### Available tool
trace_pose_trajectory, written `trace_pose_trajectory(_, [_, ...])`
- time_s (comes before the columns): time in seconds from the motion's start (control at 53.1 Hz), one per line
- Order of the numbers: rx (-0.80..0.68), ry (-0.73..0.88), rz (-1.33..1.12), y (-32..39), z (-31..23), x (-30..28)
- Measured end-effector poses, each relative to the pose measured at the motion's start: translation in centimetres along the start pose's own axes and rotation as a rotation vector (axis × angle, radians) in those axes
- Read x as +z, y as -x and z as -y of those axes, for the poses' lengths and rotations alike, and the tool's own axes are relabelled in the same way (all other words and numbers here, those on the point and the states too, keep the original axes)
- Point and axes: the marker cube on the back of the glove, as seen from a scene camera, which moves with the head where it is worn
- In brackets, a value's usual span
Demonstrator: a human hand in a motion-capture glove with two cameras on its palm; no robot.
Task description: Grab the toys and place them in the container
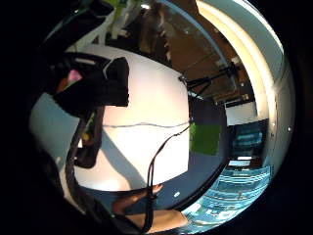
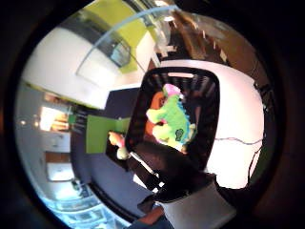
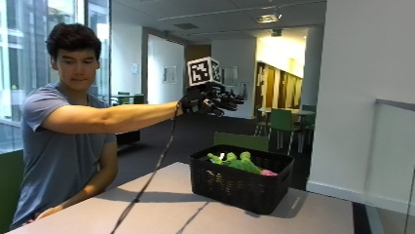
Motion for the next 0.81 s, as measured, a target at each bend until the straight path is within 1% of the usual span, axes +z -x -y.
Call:
trace_pose_trajectory(0.151, [0.034,-0.026,-0.048,-6.3,-1.4,-0.4])
trace_pose_trajectory(0.358, [0.07,-0.043,-0.048,-11.7,-4.2,-0.1])
trace_pose_trajectory(0.583, [0.096,-0.017,-0.055,-18.0,-7.1,3.2])
trace_pose_trajectory(0.809, [0.144,0.035,-0.065,-21.6,-9.2,6.7])
